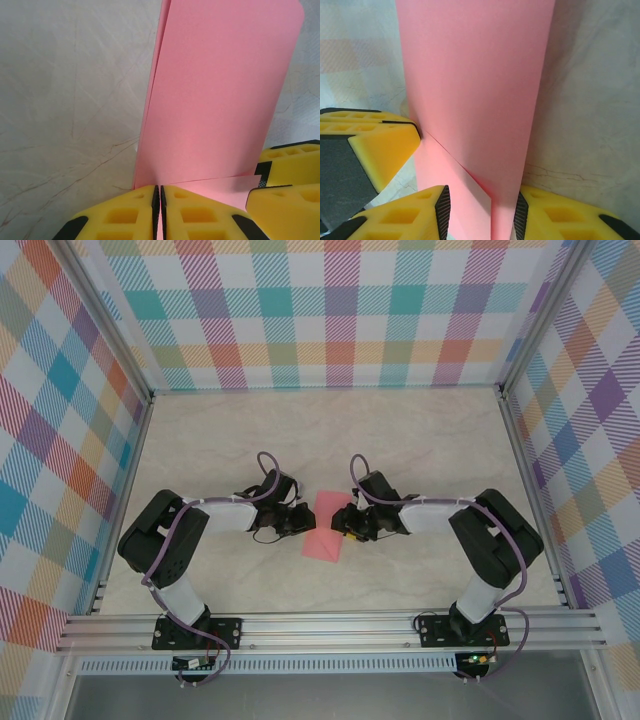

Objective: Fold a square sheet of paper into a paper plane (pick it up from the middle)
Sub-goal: Fold the triangle a second time at the center of the table, then turn over the paper at the center of the table.

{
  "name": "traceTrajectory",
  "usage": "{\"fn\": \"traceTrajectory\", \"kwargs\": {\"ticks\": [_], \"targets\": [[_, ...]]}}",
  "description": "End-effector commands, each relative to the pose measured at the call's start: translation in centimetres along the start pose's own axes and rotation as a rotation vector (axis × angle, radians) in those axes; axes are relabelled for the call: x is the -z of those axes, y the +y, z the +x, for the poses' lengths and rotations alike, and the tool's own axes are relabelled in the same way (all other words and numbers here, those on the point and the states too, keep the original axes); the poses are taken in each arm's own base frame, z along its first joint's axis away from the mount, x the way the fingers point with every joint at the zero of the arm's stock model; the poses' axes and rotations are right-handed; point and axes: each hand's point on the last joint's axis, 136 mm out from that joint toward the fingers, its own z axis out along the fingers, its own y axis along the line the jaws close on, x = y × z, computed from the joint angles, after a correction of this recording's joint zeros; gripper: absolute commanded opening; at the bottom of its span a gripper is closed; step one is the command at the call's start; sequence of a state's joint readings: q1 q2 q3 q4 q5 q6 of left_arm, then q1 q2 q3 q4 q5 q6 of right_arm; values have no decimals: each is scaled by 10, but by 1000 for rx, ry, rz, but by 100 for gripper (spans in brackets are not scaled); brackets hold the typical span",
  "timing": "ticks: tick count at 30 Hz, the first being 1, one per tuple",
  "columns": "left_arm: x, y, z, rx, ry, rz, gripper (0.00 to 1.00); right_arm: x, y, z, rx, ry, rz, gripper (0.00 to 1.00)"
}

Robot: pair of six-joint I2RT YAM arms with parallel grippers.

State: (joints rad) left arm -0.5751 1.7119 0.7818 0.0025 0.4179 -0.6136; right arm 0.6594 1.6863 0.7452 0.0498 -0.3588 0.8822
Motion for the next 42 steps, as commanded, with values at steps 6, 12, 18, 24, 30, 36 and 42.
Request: {"fn": "traceTrajectory", "kwargs": {"ticks": [6, 12, 18, 24, 30, 36, 42], "targets": [[5, 6, 3, 25, -13, -44, 15, -2, 10, 11, 75, 4, -128, 37], [12, 3, -1, 34, -47, -42, 18, -3, 15, 10, 108, -2, -153, 31], [33, -2, -4, 27, -97, -55, 24, -1, 14, 9, 124, -10, -138, 19], [75, -9, 0, -12, -151, -82, 28, 13, 28, 8, 155, -12, -144, 9], [143, 8, 22, -66, -211, -218, 32, 37, 28, 9, 172, -50, -81, 3], [197, 21, 46, -92, -262, -264, 38, 55, 18, 18, 174, -78, -41, 0], [219, 24, 61, -114, -291, -261, 48, 79, 5, 32, 185, -115, -5, 1]]}}
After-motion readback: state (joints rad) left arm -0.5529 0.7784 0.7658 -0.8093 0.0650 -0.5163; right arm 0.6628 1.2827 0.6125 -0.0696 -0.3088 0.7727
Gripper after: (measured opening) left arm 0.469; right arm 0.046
